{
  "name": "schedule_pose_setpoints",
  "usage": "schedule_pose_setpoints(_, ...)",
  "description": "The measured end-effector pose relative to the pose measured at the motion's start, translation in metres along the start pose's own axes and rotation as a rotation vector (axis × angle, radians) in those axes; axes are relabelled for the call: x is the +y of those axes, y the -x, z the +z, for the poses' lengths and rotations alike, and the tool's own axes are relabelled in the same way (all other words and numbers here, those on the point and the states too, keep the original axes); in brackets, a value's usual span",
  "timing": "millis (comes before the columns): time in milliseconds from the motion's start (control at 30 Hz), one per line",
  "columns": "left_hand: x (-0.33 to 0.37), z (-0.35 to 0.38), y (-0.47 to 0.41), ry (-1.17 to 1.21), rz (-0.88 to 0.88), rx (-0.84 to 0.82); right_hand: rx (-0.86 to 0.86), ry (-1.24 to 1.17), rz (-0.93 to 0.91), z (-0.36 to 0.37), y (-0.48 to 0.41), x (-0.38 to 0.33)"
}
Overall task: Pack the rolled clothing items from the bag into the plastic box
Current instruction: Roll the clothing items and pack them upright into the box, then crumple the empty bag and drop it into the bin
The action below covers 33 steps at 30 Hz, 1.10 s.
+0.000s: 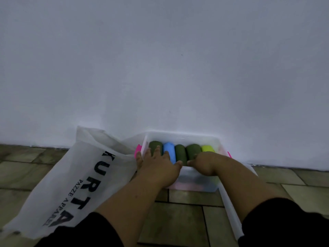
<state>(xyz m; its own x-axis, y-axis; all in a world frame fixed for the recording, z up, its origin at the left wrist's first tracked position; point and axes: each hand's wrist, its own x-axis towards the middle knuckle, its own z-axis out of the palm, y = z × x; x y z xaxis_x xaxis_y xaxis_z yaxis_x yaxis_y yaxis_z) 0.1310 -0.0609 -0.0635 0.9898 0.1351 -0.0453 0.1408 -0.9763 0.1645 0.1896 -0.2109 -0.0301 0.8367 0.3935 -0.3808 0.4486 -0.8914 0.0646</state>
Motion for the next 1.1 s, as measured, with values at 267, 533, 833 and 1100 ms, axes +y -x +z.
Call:
schedule_pose_setpoints(267, 0.002, -0.001, -0.002, -0.012, -0.015, -0.002, 0.009, -0.004, 0.002, 0.005, 0.0, 0.003)
schedule_pose_setpoints(533, -0.021, 0.028, 0.044, 0.29, -0.124, 0.383, 0.692, -0.635, 0.15, 0.026, 0.022, 0.001)
schedule_pose_setpoints(833, -0.129, 0.067, 0.142, 0.073, -0.378, -0.253, 0.929, -0.85, -0.163, 0.102, 0.11, -0.111)
schedule_pose_setpoints(1100, -0.145, 0.1, 0.268, -0.177, 0.188, -0.258, 0.491, -0.949, -0.068, 0.125, 0.134, -0.12)
